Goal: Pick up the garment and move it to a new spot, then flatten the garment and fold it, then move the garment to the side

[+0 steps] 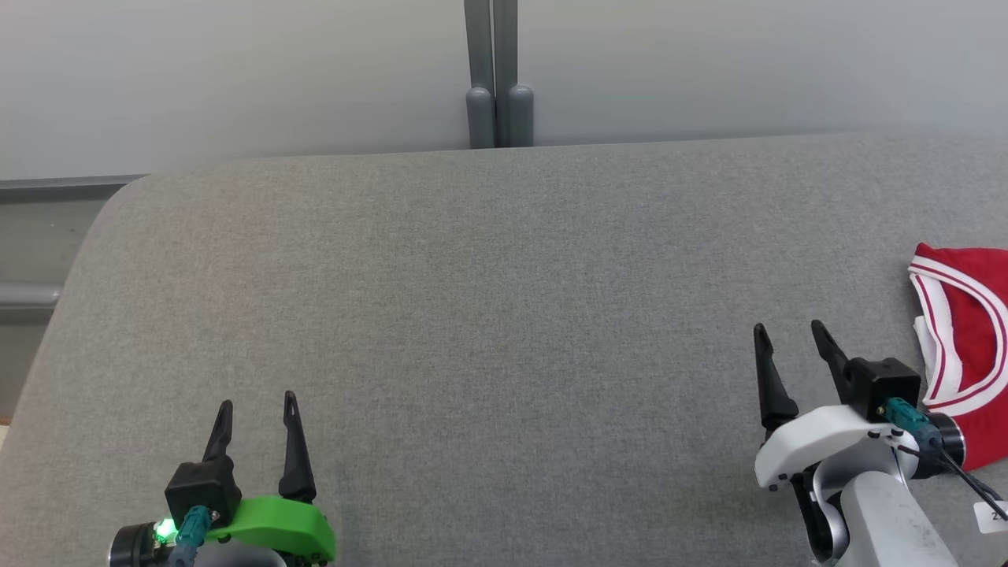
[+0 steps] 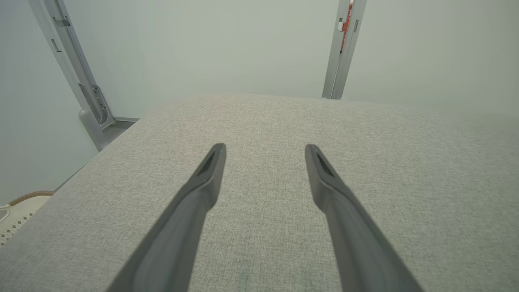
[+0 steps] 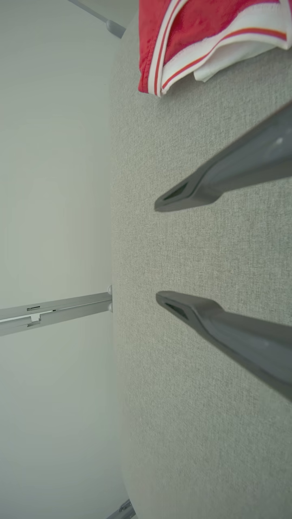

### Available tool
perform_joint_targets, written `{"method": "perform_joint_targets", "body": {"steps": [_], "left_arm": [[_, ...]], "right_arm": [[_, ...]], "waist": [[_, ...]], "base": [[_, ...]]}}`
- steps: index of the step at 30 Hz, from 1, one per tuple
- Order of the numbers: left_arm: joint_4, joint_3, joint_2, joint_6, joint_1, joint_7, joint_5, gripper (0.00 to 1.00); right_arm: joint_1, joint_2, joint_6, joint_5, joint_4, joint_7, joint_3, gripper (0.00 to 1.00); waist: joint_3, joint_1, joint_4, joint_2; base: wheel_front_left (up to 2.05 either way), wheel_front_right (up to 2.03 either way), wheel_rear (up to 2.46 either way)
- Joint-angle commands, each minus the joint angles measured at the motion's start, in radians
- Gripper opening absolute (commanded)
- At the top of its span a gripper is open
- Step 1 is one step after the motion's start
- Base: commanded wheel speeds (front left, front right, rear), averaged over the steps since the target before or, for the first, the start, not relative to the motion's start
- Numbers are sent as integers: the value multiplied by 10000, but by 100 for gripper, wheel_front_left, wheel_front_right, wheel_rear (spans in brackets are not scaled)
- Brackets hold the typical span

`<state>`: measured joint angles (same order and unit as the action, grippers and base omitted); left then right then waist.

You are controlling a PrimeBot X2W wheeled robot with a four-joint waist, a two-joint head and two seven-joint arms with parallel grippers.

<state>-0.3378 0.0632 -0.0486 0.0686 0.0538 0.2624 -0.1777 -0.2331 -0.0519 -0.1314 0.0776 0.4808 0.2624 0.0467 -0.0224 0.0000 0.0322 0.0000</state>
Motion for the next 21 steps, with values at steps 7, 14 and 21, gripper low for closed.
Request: {"method": "perform_joint_targets", "body": {"steps": [7, 14, 21], "left_arm": [[0, -58, -45, -244, -98, 25, -221, 100], [-180, -34, 6, -461, -27, -3, -326, 0], [-409, -224, 25, -560, 48, -381, -1180, 0]], "right_arm": [[489, -3, 17, 552, -352, 30, -267, 100], [447, 13, 0, 729, -367, -1, -219, 0], [467, 54, -1, 1601, -181, -369, -29, 0]], "waist": [[125, 0, -76, 0], [134, 0, -113, 0], [138, 0, -122, 0]], "base": [[0, 0, 0], [0, 0, 0], [0, 0, 0]]}}
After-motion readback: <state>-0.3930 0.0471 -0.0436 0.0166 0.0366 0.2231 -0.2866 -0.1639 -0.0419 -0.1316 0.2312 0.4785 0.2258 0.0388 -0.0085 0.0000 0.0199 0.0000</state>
